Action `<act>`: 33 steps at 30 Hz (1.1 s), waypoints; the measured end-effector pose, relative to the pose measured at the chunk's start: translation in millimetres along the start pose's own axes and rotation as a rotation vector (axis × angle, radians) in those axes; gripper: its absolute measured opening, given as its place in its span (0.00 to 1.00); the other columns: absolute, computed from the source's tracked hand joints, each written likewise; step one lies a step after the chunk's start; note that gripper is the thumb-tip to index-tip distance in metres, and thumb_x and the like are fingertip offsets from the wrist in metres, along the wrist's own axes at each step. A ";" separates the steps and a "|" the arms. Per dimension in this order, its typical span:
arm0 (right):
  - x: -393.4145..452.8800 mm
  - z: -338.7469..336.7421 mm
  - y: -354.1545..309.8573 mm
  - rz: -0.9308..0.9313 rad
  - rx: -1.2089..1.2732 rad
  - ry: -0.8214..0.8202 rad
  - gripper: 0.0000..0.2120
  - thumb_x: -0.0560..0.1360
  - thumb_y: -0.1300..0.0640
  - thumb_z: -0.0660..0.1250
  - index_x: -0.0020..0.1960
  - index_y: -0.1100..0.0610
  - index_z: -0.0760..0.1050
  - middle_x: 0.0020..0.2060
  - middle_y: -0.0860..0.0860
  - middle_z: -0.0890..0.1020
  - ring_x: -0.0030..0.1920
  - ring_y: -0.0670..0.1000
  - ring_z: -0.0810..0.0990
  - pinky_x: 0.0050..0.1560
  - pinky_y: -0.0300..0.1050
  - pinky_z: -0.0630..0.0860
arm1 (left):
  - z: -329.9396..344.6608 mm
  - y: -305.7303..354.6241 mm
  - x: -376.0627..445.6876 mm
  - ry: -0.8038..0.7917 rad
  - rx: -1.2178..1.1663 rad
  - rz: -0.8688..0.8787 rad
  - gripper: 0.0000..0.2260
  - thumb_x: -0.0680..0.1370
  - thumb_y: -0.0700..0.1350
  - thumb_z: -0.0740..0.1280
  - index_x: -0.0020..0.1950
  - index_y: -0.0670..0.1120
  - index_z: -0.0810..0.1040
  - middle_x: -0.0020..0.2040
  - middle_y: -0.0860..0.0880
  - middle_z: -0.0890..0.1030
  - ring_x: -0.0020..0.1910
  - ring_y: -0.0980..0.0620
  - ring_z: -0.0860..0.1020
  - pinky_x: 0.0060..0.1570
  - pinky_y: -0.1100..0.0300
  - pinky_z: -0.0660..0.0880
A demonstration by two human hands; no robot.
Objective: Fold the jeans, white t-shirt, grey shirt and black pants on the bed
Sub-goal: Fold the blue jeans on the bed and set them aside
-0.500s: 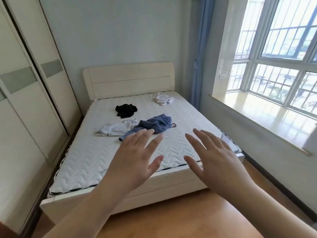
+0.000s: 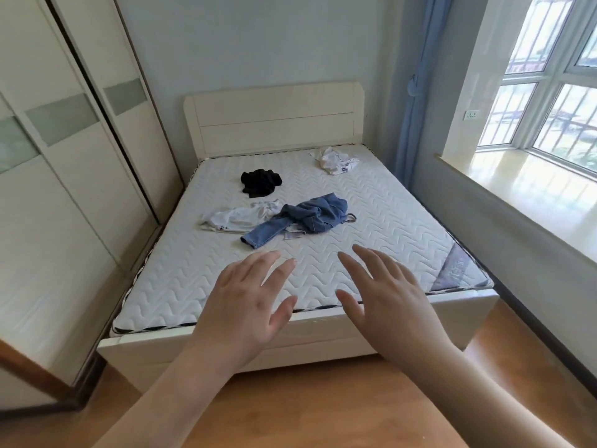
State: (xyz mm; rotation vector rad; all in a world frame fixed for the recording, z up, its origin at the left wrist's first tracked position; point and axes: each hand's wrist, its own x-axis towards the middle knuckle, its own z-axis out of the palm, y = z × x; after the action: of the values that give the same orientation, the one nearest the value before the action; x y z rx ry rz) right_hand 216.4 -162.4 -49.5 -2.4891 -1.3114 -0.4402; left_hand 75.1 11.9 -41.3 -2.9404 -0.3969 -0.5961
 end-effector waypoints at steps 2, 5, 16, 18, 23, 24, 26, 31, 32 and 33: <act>15.0 12.1 0.8 -0.013 0.011 -0.002 0.25 0.77 0.45 0.65 0.71 0.54 0.72 0.69 0.53 0.74 0.68 0.55 0.74 0.65 0.52 0.71 | 10.8 -10.4 7.5 -0.011 0.000 -0.026 0.24 0.79 0.57 0.55 0.70 0.48 0.75 0.66 0.47 0.77 0.64 0.46 0.76 0.61 0.48 0.74; 40.0 32.3 2.1 -0.030 -0.006 -0.004 0.24 0.76 0.46 0.68 0.69 0.55 0.74 0.66 0.54 0.76 0.66 0.56 0.76 0.63 0.52 0.73 | 30.2 -27.2 22.9 -0.010 -0.032 -0.068 0.24 0.79 0.56 0.55 0.69 0.48 0.76 0.64 0.47 0.78 0.63 0.47 0.77 0.59 0.48 0.75; 131.1 87.7 34.4 0.006 -0.043 -0.120 0.29 0.79 0.45 0.63 0.77 0.50 0.62 0.72 0.52 0.70 0.72 0.54 0.69 0.71 0.51 0.64 | 107.3 -81.6 118.3 -0.023 -0.186 -0.055 0.21 0.81 0.56 0.57 0.72 0.49 0.73 0.63 0.49 0.79 0.63 0.49 0.77 0.61 0.50 0.73; 143.2 97.2 46.3 0.039 -0.058 -0.143 0.29 0.80 0.43 0.60 0.78 0.49 0.59 0.74 0.50 0.67 0.74 0.53 0.65 0.73 0.49 0.60 | 121.3 -85.8 142.7 -0.018 -0.196 -0.028 0.20 0.80 0.54 0.60 0.70 0.48 0.74 0.62 0.49 0.80 0.61 0.48 0.78 0.59 0.50 0.74; 163.7 116.2 79.2 0.139 -0.059 -0.176 0.29 0.80 0.43 0.59 0.78 0.48 0.58 0.75 0.49 0.65 0.75 0.52 0.62 0.73 0.49 0.58 | 161.2 -78.7 196.2 -0.032 -0.208 0.069 0.20 0.79 0.53 0.64 0.69 0.48 0.75 0.63 0.47 0.79 0.63 0.47 0.76 0.61 0.49 0.72; 166.9 120.0 87.9 0.155 -0.049 -0.182 0.29 0.80 0.43 0.59 0.79 0.48 0.57 0.75 0.49 0.65 0.75 0.52 0.62 0.74 0.49 0.58 | 168.8 -74.7 206.9 -0.037 -0.207 0.085 0.20 0.79 0.53 0.64 0.69 0.48 0.75 0.63 0.47 0.79 0.63 0.46 0.76 0.62 0.48 0.72; 174.8 129.7 109.3 0.174 -0.047 -0.200 0.30 0.81 0.41 0.55 0.79 0.47 0.53 0.77 0.48 0.61 0.76 0.51 0.59 0.74 0.48 0.56 | 185.3 -65.7 229.6 -0.052 -0.203 0.108 0.20 0.79 0.54 0.64 0.69 0.48 0.75 0.64 0.47 0.78 0.64 0.46 0.75 0.62 0.48 0.71; 202.7 151.2 177.3 0.222 -0.044 -0.222 0.30 0.80 0.41 0.57 0.79 0.49 0.57 0.76 0.49 0.64 0.76 0.52 0.62 0.74 0.50 0.59 | 231.0 -42.4 291.2 -0.102 -0.177 0.135 0.20 0.78 0.53 0.65 0.69 0.49 0.75 0.65 0.46 0.77 0.65 0.45 0.75 0.63 0.48 0.71; 209.2 155.5 192.6 0.225 -0.045 -0.227 0.29 0.80 0.42 0.58 0.78 0.49 0.58 0.75 0.50 0.64 0.75 0.52 0.62 0.73 0.50 0.60 | 239.9 -37.7 304.5 -0.110 -0.171 0.136 0.20 0.78 0.53 0.67 0.68 0.49 0.76 0.64 0.46 0.78 0.64 0.45 0.76 0.62 0.47 0.71; 216.1 159.6 207.8 0.231 -0.038 -0.231 0.29 0.80 0.42 0.59 0.78 0.50 0.60 0.75 0.50 0.65 0.75 0.53 0.63 0.73 0.51 0.60 | 248.3 -33.1 317.2 -0.119 -0.167 0.132 0.20 0.77 0.52 0.68 0.67 0.48 0.77 0.63 0.45 0.79 0.63 0.44 0.76 0.61 0.47 0.72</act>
State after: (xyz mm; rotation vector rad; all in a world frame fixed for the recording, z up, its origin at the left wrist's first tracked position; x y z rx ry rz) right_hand 526.6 -51.9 -132.5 -2.7469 -1.0800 -0.1286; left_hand 438.7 157.6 -141.0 -3.1405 -0.1693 -0.4601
